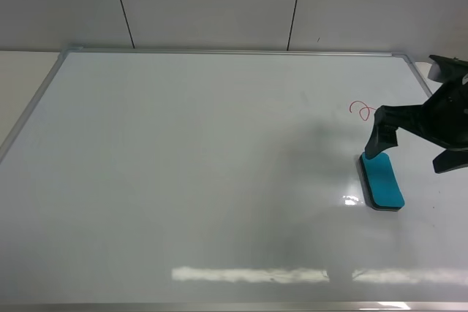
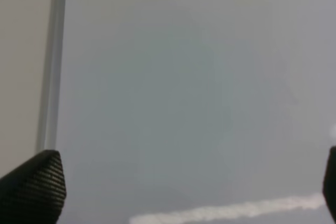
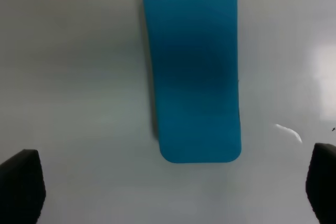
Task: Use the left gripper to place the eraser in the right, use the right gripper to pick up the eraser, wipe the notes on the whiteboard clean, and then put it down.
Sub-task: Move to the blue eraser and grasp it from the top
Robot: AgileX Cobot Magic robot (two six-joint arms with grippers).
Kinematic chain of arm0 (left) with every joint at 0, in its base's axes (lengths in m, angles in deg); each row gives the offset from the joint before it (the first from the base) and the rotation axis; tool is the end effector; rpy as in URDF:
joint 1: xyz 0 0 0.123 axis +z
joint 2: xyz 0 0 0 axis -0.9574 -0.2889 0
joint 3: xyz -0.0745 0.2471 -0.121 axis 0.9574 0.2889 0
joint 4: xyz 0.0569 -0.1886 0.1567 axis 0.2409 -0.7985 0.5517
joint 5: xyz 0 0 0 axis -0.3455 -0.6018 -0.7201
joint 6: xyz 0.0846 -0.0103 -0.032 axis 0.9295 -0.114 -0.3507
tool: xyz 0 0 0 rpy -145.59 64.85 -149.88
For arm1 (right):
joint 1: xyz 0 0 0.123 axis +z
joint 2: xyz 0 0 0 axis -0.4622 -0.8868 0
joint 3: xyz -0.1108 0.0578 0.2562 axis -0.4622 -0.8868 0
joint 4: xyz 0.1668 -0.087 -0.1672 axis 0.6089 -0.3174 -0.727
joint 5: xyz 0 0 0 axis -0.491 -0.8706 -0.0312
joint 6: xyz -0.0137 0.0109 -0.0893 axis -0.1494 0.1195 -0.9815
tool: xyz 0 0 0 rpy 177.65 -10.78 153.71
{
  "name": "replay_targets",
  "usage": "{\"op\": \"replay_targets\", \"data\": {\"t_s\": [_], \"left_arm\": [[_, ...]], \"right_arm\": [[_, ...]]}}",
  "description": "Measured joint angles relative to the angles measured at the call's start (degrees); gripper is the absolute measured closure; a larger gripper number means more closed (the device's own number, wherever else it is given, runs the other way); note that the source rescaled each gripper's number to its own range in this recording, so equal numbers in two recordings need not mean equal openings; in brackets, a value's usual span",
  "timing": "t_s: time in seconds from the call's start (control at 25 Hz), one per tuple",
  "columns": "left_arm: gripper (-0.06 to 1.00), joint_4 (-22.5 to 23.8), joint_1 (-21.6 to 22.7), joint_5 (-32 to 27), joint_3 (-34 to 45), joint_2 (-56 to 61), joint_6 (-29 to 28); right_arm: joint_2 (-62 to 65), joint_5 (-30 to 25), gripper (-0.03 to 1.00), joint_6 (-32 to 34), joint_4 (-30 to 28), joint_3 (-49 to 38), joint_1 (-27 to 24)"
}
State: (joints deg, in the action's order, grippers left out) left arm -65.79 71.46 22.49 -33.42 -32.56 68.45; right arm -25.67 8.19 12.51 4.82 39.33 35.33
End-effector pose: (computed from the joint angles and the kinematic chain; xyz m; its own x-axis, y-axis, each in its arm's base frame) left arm -0.0069 -0.0082 0.2797 -0.4382 0.0191 -0.8987 0.1160 0.9926 -0.0355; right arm 0.2348 0.0407 0.2011 -0.9784 0.1250 -0.1647 0.1026 0.9850 0.1385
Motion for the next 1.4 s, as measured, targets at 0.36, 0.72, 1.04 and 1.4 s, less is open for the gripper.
{"op": "replay_targets", "data": {"t_s": [0.36,0.72,1.04,1.4], "left_arm": [[-0.05,0.0,0.0,0.0,0.0,0.0,0.0],[-0.05,0.2,0.0,0.0,0.0,0.0,0.0],[-0.05,0.9,0.0,0.0,0.0,0.0,0.0],[-0.05,1.0,0.0,0.0,0.0,0.0,0.0]], "right_arm": [[-3.5,0.0,-0.03,12.7,-13.7,0.0,1.5],[-10.0,9.5,-0.03,8.6,-9.2,0.0,1.5],[-14.8,10.7,-0.03,5.6,-7.1,0.0,1.5],[-15.0,11.0,-0.03,5.6,-7.1,0.0,1.5]]}}
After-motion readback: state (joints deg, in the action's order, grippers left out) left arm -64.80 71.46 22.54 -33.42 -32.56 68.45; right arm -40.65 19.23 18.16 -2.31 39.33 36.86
